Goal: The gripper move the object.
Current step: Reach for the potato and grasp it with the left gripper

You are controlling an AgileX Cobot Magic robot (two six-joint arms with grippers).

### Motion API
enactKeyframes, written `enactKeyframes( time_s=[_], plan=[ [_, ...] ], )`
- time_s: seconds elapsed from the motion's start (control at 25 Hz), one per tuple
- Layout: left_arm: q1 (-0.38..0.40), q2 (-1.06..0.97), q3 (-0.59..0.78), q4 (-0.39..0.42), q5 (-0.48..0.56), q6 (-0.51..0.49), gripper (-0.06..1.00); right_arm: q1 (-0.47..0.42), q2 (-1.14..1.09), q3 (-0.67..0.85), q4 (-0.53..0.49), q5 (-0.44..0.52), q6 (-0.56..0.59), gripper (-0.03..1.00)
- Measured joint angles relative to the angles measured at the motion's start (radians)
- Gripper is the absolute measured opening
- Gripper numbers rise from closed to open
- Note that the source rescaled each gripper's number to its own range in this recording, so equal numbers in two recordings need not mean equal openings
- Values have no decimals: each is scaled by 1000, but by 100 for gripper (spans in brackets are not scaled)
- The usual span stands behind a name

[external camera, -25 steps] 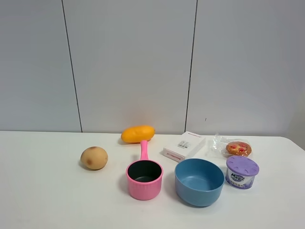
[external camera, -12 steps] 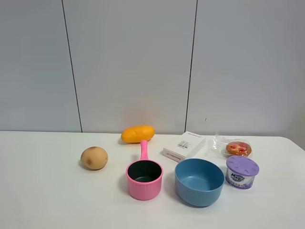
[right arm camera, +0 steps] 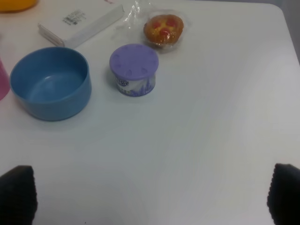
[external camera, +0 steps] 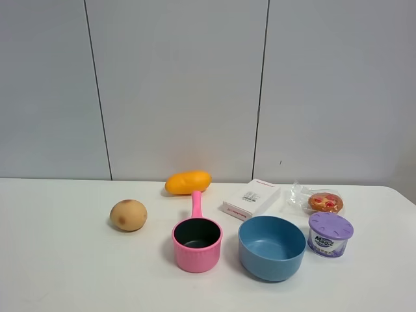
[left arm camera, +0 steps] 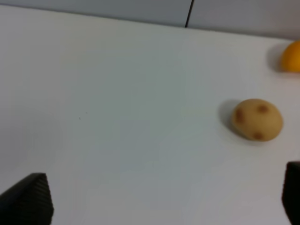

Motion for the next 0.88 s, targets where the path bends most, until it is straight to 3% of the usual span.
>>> enactKeyframes(
  time_s=[0.16,0.4,0.64,0.88],
  plan=[
    [-43,187,-77,0,-69,71,100,0,0,0,0,0,0,100],
    [-181,364,-171,-20,-176,90,100,0,0,0,0,0,0,100],
    [-313,503,-194,-31,-284,90,100,0,0,0,0,0,0,100],
    [-389,633,-194,-30,-346,90,100,0,0,0,0,0,0,100]
  ],
)
